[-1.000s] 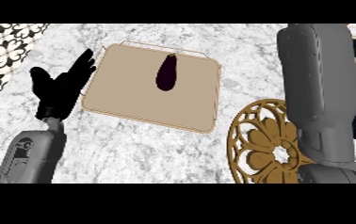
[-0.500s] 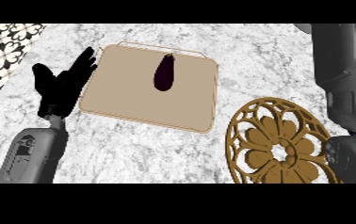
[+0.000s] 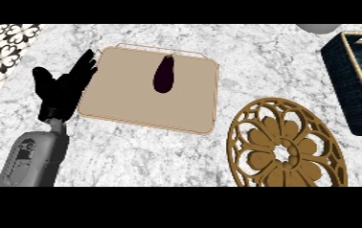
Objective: Pick the sweet potato from the placemat and place it in the basket
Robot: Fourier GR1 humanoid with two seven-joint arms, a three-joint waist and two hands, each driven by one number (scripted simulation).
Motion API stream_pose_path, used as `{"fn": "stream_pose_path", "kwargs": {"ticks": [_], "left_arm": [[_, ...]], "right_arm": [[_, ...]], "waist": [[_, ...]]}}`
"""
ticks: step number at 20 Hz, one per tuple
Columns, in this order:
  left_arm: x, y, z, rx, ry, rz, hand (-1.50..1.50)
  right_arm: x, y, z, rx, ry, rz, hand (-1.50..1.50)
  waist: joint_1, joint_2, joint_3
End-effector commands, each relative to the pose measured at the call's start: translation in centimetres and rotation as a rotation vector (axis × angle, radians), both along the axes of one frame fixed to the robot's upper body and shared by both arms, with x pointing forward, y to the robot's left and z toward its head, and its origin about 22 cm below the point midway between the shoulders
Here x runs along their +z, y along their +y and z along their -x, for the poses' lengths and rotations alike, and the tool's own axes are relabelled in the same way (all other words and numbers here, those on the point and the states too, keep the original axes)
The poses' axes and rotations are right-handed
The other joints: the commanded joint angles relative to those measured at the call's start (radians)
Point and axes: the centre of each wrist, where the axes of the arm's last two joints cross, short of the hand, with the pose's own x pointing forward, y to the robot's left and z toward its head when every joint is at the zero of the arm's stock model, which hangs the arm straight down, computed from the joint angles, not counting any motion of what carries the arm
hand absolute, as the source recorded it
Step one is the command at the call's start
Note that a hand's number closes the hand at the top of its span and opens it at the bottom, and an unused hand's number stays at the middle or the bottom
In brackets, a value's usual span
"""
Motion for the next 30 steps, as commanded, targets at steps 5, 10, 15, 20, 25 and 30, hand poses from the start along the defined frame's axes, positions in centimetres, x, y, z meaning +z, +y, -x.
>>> {"fn": "stream_pose_path", "kwargs": {"ticks": [5, 10, 15, 20, 25, 30], "left_arm": [[0.2, 1.8, -0.3, 0.064, 0.012, -0.002, 0.00], [0.6, 2.2, 0.2, 0.053, 0.020, -0.006, 0.00], [-1.1, 3.2, 1.0, 0.066, 0.045, 0.004, 0.00], [-0.7, 3.2, 0.5, 0.091, 0.023, -0.007, 0.00], [-1.1, 1.9, 0.7, 0.057, 0.036, 0.017, 0.00], [-1.4, 1.6, 1.2, 0.083, 0.036, -0.007, 0.00]], "right_arm": [[0.0, -2.5, -0.2, -0.195, -0.040, -0.110, 1.50], [-3.7, -3.9, -0.8, -0.206, 0.024, -0.107, 1.50], [-5.4, -4.8, -0.7, -0.169, -0.060, -0.127, 1.50], [-7.2, -7.1, -0.3, -0.192, -0.061, -0.127, 1.50], [-8.2, -9.3, 0.7, -0.315, -0.162, -0.165, -1.50], [-10.9, -10.4, 0.9, -0.277, -0.098, -0.130, -1.50]], "waist": [[-0.032, -0.012, 0.003], [-0.053, -0.027, 0.004], [-0.062, -0.026, 0.004], [-0.067, -0.024, 0.004], [-0.072, -0.024, 0.005], [-0.082, -0.034, 0.005]]}}
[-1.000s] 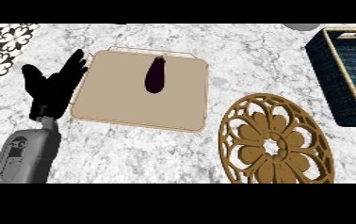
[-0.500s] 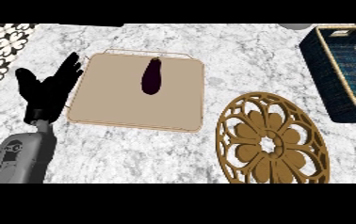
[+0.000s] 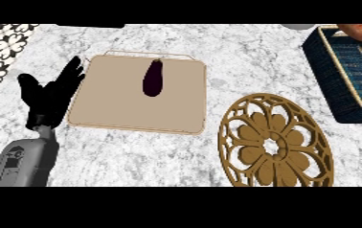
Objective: Pick the sweet potato from the placemat and place it in the basket
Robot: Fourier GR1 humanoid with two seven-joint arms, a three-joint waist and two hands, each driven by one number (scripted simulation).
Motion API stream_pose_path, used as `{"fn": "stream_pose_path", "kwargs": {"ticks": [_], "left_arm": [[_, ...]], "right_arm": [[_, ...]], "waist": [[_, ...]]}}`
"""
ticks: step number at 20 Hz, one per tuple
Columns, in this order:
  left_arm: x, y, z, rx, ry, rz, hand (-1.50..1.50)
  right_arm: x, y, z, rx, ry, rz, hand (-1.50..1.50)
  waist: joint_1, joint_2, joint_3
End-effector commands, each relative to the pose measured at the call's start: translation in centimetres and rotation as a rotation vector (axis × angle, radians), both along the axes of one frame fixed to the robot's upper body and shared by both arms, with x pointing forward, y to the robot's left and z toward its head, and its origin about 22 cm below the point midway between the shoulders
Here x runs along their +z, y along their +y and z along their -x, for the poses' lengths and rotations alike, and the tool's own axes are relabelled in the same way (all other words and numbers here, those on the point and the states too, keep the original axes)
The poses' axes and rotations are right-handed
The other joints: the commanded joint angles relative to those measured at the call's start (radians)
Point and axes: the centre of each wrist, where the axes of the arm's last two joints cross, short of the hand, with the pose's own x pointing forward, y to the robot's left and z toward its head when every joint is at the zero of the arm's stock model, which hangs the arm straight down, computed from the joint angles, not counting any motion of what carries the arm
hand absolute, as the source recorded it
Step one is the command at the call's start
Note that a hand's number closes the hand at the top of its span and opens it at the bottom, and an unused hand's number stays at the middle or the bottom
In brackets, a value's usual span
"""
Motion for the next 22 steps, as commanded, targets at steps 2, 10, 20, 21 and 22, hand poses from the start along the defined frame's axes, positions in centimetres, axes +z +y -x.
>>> {"fn": "stream_pose_path", "kwargs": {"ticks": [2, 10, 20, 21, 22], "left_arm": [[0.8, 1.8, 0.3, -0.001, -0.008, -0.005, 0.00], [1.1, 1.0, 0.2, 0.027, -0.002, -0.003, 0.00], [-0.8, 2.7, 2.4, 0.095, 0.040, -0.009, 0.00], [-0.9, 3.3, 1.9, 0.096, 0.041, -0.008, 0.00], [-0.4, 4.2, 2.4, 0.097, 0.046, 0.007, 0.00]], "right_arm": [[-1.2, 2.0, -0.7, -0.033, -0.140, -0.065, -1.50], [3.9, -0.8, 1.6, -0.118, -0.467, 0.006, -1.50], [1.4, 3.0, 4.8, -0.112, -0.642, -0.047, -1.50], [0.7, 3.4, 5.5, -0.116, -0.624, -0.066, -1.50], [0.6, 4.2, 6.1, -0.106, -0.590, -0.085, -1.50]], "waist": [[0.003, -0.004, 0.000], [-0.024, -0.021, -0.001], [-0.089, -0.054, -0.002], [-0.099, -0.049, -0.003], [-0.097, -0.053, -0.003]]}}
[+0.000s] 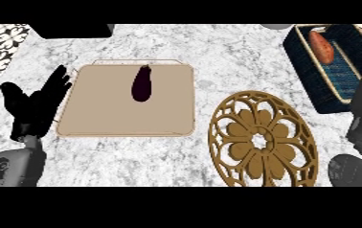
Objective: Pick the sweet potato from the placemat and place it in the basket
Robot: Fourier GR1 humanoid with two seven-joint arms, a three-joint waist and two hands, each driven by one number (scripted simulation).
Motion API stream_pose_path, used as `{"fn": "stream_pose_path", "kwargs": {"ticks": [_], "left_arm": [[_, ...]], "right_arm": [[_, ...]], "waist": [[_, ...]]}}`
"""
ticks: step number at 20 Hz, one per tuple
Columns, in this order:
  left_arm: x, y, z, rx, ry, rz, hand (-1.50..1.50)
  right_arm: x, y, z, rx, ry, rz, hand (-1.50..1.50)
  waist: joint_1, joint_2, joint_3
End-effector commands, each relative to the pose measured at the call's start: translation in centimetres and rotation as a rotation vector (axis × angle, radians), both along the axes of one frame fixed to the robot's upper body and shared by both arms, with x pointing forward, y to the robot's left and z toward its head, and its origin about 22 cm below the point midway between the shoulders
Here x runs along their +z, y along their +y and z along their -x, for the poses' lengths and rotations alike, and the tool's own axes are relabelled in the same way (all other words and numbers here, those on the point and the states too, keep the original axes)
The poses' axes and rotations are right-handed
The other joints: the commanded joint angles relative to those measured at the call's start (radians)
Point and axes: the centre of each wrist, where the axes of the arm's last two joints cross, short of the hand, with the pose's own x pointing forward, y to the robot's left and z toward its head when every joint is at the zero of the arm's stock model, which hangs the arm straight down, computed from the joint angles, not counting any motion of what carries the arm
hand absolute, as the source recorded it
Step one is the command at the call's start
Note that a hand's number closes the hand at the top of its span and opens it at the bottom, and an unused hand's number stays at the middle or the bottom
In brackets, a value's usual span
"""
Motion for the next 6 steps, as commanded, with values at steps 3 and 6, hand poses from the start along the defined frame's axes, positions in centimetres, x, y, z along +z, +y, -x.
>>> {"fn": "stream_pose_path", "kwargs": {"ticks": [3, 6], "left_arm": [[-0.7, -0.1, 0.7, 0.012, 0.025, 0.004, 0.00], [-0.6, 0.1, 0.5, 0.023, 0.018, 0.001, 0.00]], "right_arm": [[-2.2, 4.3, 3.3, 0.066, -0.030, -0.159, -1.50], [-2.4, 3.9, 5.5, 0.096, -0.003, -0.159, -1.50]], "waist": [[-0.026, -0.014, 0.000], [-0.032, -0.014, 0.000]]}}
